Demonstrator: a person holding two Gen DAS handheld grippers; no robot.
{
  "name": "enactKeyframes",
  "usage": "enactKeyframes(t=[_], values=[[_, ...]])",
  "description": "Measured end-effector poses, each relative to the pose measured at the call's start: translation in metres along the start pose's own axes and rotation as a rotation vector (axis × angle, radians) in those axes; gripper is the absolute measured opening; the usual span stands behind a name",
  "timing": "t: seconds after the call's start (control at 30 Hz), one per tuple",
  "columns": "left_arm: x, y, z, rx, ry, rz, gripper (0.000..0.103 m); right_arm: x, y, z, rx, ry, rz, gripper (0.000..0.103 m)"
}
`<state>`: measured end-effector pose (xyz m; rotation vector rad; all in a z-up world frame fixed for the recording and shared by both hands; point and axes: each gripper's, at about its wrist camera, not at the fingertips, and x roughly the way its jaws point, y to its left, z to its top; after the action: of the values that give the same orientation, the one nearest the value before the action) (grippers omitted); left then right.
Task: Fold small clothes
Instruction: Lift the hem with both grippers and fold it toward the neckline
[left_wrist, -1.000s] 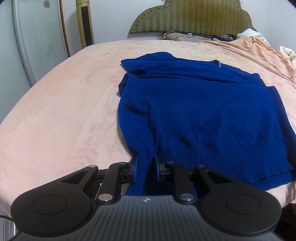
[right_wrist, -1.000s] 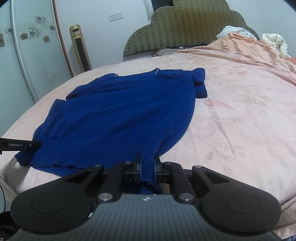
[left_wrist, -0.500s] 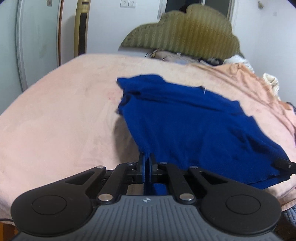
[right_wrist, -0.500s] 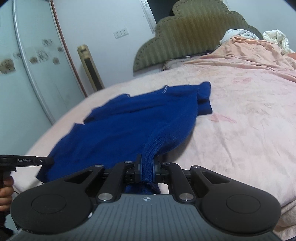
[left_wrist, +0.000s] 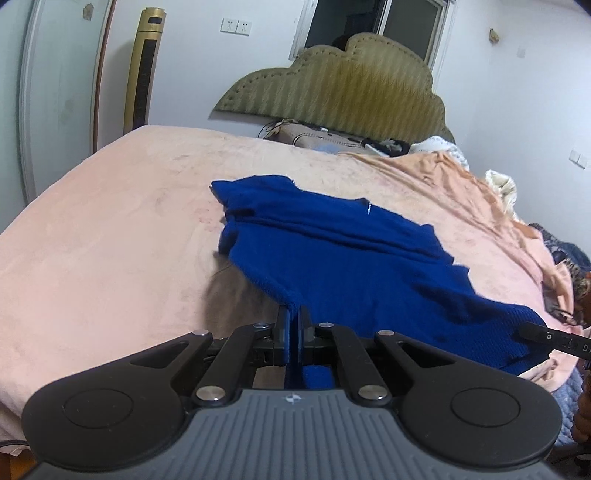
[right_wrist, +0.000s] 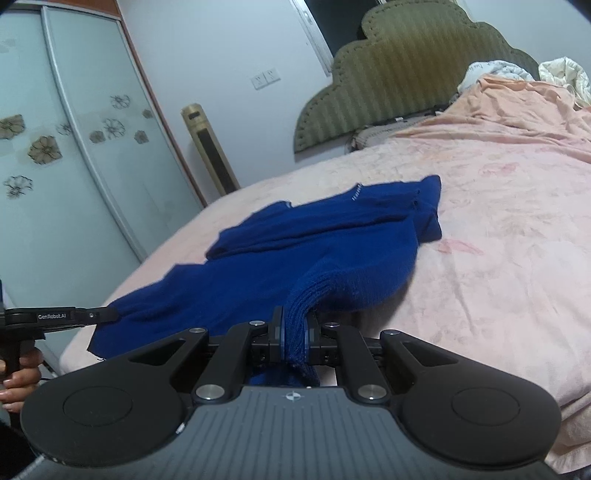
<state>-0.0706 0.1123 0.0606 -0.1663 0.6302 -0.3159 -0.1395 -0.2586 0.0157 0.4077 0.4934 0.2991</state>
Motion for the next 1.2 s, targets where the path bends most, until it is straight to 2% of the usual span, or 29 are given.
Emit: enactKeyframes(t=[0.23, 0.57, 0.77, 0.87, 1.07, 1.2], values=[[-0.028, 0.008, -0.002, -0.008, -0.013, -0.033, 0.004, -0.035, 0.002, 0.004, -0.008, -0.009, 0.076, 0.012], [-0.012, -0.002, 0.012, -0.006, 0.007, -0.027, 0.004, -0.036, 0.000, 0.004, 0.016, 0.004, 0.086, 0.012], [0.015, -0.018, 0.027, 0.007, 0.012, 0.080, 0.004, -0.020, -0.004, 0.011, 0.039, -0.022, 0.067, 0.012], [0.027, -0.024, 0.032, 0.011, 0.024, 0.118, 0.004, -0.010, -0.001, 0.015, 0.026, -0.041, 0.024, 0.013], [0.043, -0.028, 0.040, 0.013, 0.039, 0.148, 0.004, 0.008, 0.003, 0.021, -0.005, -0.059, -0.044, 0.013], [0.045, -0.031, 0.042, 0.017, 0.038, 0.158, 0.004, 0.014, 0.000, 0.024, 0.007, -0.063, -0.049, 0.013]])
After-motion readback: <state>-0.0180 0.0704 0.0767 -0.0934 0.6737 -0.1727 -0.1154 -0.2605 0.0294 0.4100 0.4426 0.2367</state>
